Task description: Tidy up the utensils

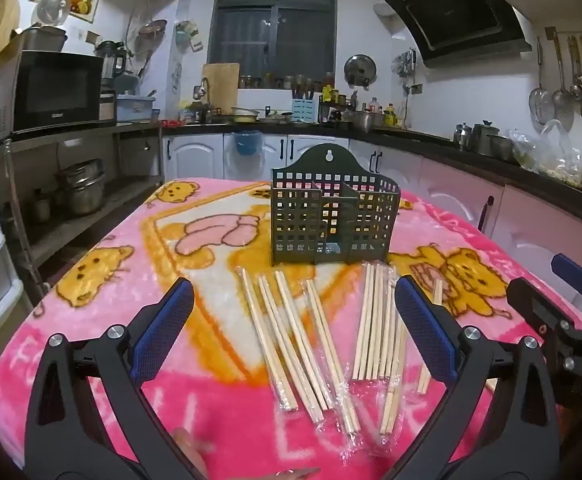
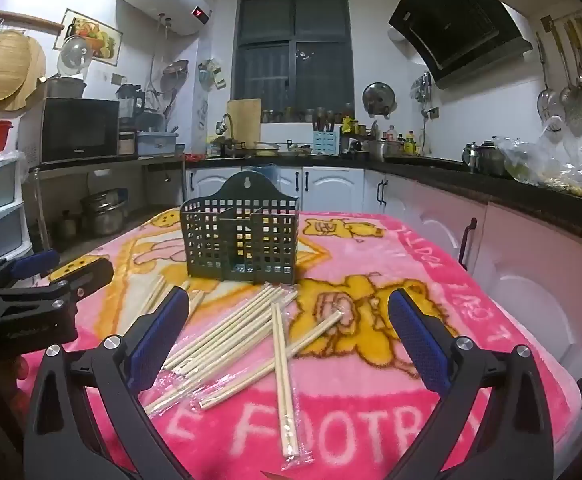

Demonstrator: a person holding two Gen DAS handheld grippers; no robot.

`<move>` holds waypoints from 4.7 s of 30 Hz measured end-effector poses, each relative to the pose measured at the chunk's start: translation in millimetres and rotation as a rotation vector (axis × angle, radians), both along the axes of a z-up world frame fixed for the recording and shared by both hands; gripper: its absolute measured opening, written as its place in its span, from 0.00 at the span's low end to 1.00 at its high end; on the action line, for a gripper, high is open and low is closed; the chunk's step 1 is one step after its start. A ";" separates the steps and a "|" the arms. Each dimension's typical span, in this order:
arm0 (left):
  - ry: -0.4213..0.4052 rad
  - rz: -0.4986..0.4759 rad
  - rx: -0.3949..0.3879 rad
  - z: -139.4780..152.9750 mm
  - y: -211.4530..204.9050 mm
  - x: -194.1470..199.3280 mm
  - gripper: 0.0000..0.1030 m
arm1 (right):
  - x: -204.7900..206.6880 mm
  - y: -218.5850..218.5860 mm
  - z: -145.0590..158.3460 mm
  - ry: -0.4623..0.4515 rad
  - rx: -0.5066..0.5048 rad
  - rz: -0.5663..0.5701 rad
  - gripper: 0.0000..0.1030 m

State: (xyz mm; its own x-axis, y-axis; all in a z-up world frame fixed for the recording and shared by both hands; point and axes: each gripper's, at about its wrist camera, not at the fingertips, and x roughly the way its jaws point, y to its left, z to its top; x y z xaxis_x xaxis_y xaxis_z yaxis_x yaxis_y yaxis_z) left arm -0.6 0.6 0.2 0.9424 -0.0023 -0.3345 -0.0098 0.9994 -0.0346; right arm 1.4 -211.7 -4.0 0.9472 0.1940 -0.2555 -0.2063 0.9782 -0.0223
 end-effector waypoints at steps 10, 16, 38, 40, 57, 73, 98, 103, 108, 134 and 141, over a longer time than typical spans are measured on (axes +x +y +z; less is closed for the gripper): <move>0.012 -0.003 -0.018 1.2 4.6 -0.7 0.90 | -13.7 7.5 1.2 -0.015 -0.013 0.016 0.94; 0.013 -0.004 -0.024 1.9 5.7 -2.8 0.90 | -12.4 3.7 1.2 0.002 -0.008 0.012 0.94; 0.015 0.003 -0.036 -0.9 9.8 -1.1 0.90 | -10.6 3.4 -3.0 0.005 -0.009 0.011 0.94; 0.014 0.004 -0.038 -0.9 11.1 -1.6 0.90 | -10.5 3.3 -2.5 0.003 -0.009 0.011 0.94; 0.014 0.004 -0.038 -0.3 10.8 -2.0 0.90 | -9.5 2.6 -3.2 0.003 -0.007 0.011 0.94; 0.007 0.037 -0.020 5.6 15.5 1.7 0.90 | -1.6 8.5 0.0 0.024 -0.026 0.050 0.94; 0.184 0.034 -0.065 11.8 55.9 57.9 0.90 | 75.6 38.8 21.9 0.183 -0.106 0.197 0.94; 0.255 0.014 -0.088 7.3 60.9 88.2 0.90 | 97.9 36.4 17.3 0.256 -0.095 0.196 0.94; 0.323 0.014 -0.117 0.3 68.6 116.8 0.90 | 119.7 34.9 9.5 0.330 -0.111 0.196 0.86; 0.647 -0.092 -0.265 -53.3 84.1 208.6 0.49 | 195.5 45.9 -39.9 0.640 -0.171 0.283 0.40; 0.689 -0.085 -0.272 -60.8 84.7 224.7 0.40 | 208.3 42.9 -45.1 0.680 -0.165 0.282 0.36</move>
